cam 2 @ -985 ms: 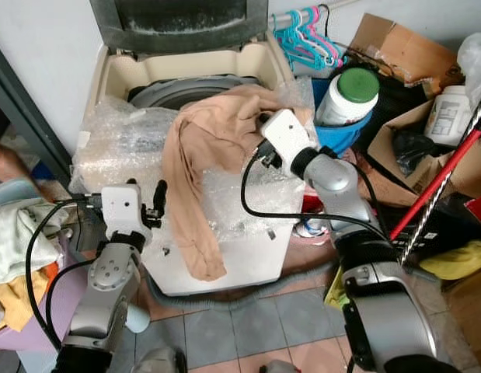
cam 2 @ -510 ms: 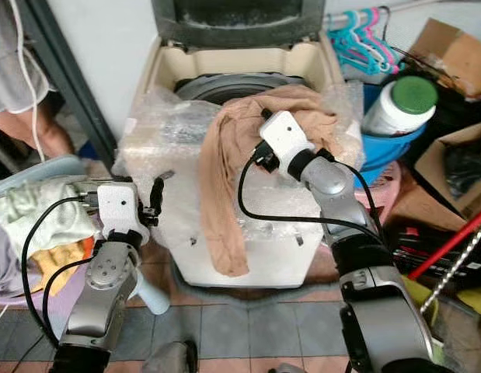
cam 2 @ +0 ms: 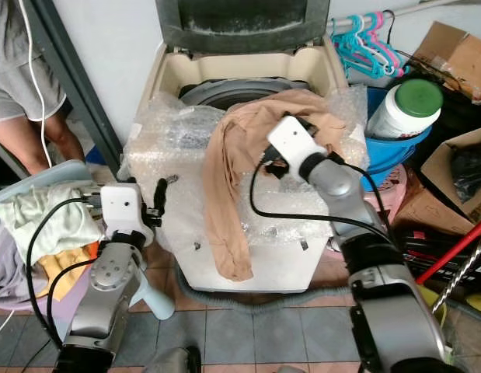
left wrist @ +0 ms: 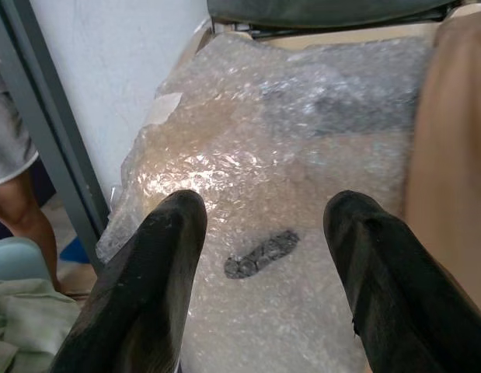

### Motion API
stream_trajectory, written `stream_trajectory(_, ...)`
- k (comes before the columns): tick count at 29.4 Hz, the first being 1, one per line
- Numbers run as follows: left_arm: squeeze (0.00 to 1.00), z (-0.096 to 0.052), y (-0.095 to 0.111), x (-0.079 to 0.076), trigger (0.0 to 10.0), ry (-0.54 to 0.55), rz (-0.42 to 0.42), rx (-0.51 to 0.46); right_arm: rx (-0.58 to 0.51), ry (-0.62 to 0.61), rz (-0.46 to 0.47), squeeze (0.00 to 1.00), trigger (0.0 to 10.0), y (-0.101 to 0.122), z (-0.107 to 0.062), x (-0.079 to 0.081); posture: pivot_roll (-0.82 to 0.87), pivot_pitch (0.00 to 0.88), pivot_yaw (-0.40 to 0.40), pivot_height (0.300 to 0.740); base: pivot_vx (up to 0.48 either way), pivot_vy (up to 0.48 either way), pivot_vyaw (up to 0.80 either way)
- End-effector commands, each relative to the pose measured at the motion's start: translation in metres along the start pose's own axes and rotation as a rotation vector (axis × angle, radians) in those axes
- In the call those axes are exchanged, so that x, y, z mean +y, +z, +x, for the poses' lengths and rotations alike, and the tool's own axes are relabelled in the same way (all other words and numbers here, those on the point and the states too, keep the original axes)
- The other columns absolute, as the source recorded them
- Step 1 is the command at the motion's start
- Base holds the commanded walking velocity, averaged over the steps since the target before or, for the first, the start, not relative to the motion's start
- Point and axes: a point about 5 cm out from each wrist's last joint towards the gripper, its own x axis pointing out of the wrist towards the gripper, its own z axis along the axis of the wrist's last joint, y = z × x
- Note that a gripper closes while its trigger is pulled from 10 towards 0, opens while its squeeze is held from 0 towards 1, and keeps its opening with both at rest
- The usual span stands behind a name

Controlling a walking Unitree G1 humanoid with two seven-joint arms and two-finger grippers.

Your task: Clothes washing

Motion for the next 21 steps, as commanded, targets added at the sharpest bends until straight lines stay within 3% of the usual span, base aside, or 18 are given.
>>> stream_trajectory(1, 0.00, 0.000, 0.000, 0.001, 10.0, -0.003, -0.001, -0.001, 0.010, -0.037, -0.015, 0.42, 10.0, 0.005, 0.003, -0.008, -0.07, 0.000, 0.059, 0.740, 0.000, 0.000, 0.00)
stream_trajectory(2, 0.00, -0.001, 0.000, 0.000, 10.0, -0.008, -0.004, -0.002, 0.012, -0.044, -0.025, 0.42, 10.0, 0.005, 0.003, -0.010, -0.07, 0.000, 0.061, 0.740, 0.000, 0.000, 0.00)
stream_trajectory(3, 0.00, -0.001, 0.000, 0.000, 10.0, -0.009, -0.005, -0.001, 0.012, -0.046, -0.026, 0.00, 10.0, 0.004, 0.003, -0.011, -0.07, 0.000, 0.060, 0.740, 0.244, 0.000, 0.00)
stream_trajectory(9, 0.00, 0.001, 0.000, -0.001, 10.0, -0.001, -0.007, 0.003, 0.062, -0.046, -0.003, 0.00, 10.0, -0.005, 0.001, -0.011, -0.07, 0.000, 0.060, 0.740, 0.000, 0.000, 0.00)
stream_trajectory(14, 0.00, 0.001, -0.001, -0.002, 10.0, 0.003, -0.006, 0.008, 0.146, 0.039, 0.112, 0.00, 10.0, -0.024, 0.000, 0.005, -0.07, 0.000, 0.056, 0.740, 0.000, 0.000, 0.00)
stream_trajectory(15, 0.00, 0.001, -0.001, -0.002, 10.0, 0.003, -0.006, 0.009, 0.152, 0.042, 0.128, 0.00, 1.5, -0.026, 0.000, 0.007, -0.07, 0.000, 0.055, 0.740, 0.000, 0.000, 0.00)
stream_trajectory(16, 0.00, 0.001, -0.001, -0.002, 10.0, 0.003, -0.006, 0.009, 0.155, 0.041, 0.140, 0.00, 1.5, -0.028, -0.001, 0.007, -0.07, 0.000, 0.055, 0.740, 0.000, 0.000, 0.00)
stream_trajectory(17, 0.00, 0.001, -0.001, -0.002, 10.0, 0.002, -0.007, 0.009, 0.187, 0.064, 0.177, 0.00, 0.0, -0.033, -0.001, 0.012, -0.06, 0.000, 0.052, 0.740, 0.000, 0.000, 0.00)
stream_trajectory(21, 0.00, 0.000, -0.002, -0.002, 10.0, 0.006, -0.009, 0.011, 0.221, 0.083, 0.217, 0.00, 0.0, -0.040, -0.001, 0.016, -0.06, 0.000, 0.050, 0.740, 0.000, 0.000, 0.00)
